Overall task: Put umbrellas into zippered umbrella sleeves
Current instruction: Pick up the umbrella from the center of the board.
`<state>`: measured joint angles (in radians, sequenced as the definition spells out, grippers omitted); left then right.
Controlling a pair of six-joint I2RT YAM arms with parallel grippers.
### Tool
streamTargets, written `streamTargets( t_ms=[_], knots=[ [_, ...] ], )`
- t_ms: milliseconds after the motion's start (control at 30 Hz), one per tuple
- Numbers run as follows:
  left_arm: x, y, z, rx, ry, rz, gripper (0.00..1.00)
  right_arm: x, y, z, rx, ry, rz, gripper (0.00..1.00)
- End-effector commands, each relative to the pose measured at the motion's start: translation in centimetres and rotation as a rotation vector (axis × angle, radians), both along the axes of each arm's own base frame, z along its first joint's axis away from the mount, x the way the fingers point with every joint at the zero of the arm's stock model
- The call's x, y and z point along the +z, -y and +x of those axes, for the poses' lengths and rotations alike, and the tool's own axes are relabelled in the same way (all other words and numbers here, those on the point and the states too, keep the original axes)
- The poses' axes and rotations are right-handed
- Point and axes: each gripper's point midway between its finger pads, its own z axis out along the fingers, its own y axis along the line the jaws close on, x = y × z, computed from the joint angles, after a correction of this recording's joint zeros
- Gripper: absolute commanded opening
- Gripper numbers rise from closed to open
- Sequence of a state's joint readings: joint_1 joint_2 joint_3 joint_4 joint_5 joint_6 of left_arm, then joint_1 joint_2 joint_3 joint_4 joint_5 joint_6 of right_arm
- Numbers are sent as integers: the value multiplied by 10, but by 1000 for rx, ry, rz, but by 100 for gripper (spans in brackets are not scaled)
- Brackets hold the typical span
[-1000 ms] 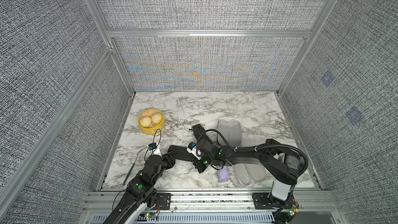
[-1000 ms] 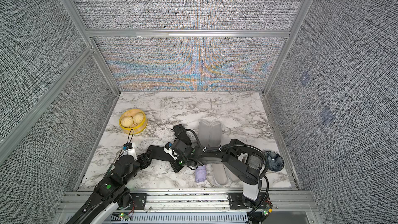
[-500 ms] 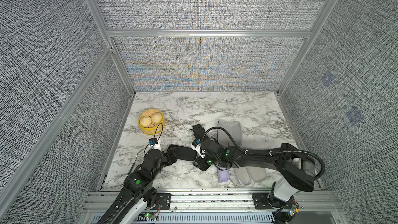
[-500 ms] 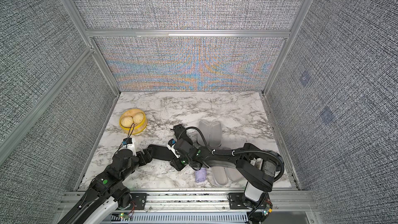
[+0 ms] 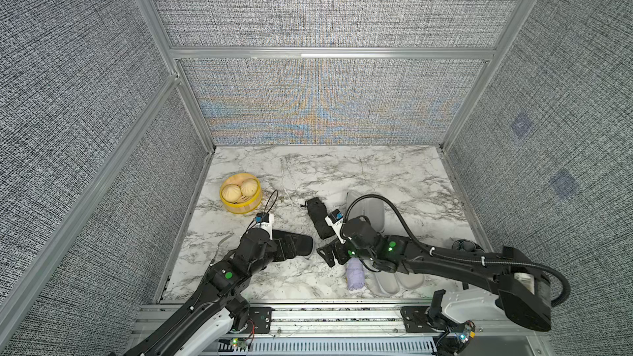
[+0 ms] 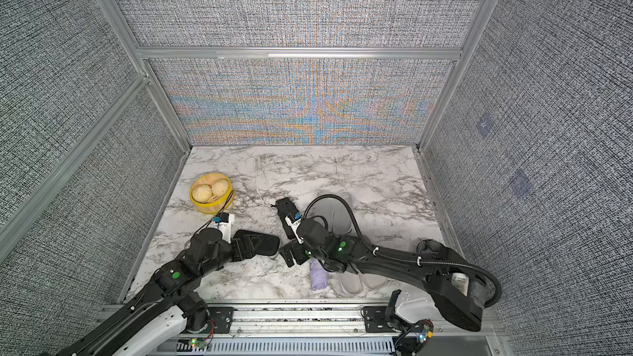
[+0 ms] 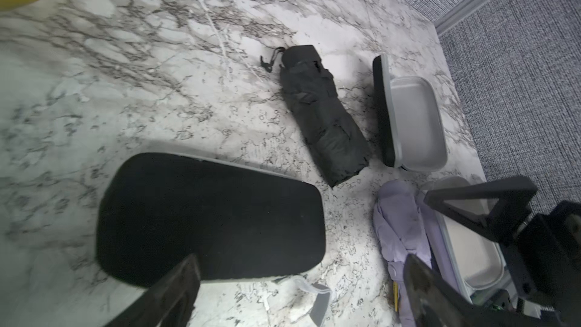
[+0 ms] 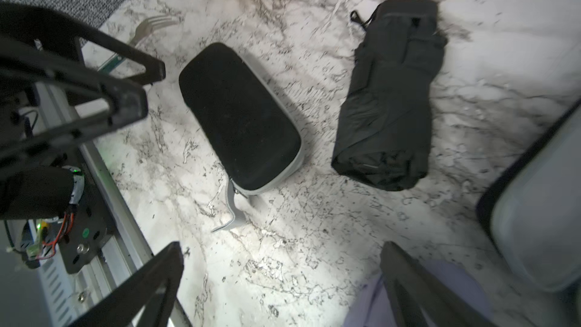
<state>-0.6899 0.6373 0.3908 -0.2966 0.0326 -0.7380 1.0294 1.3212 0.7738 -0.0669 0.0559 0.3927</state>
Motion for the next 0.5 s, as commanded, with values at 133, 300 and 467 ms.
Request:
streamTargets(
  t_ms=[133,300,467],
  knots=[
    [32,66,-12,-152,87,-23,100,14,65,32,-193,53,-34,99],
    [2,111,-13,-229,24,118,100,21,117,45,-353,64,-24,99],
    [-22,162,-20,-316,-12,161,99,8,162,52,-482,2,-12,99]
  ],
)
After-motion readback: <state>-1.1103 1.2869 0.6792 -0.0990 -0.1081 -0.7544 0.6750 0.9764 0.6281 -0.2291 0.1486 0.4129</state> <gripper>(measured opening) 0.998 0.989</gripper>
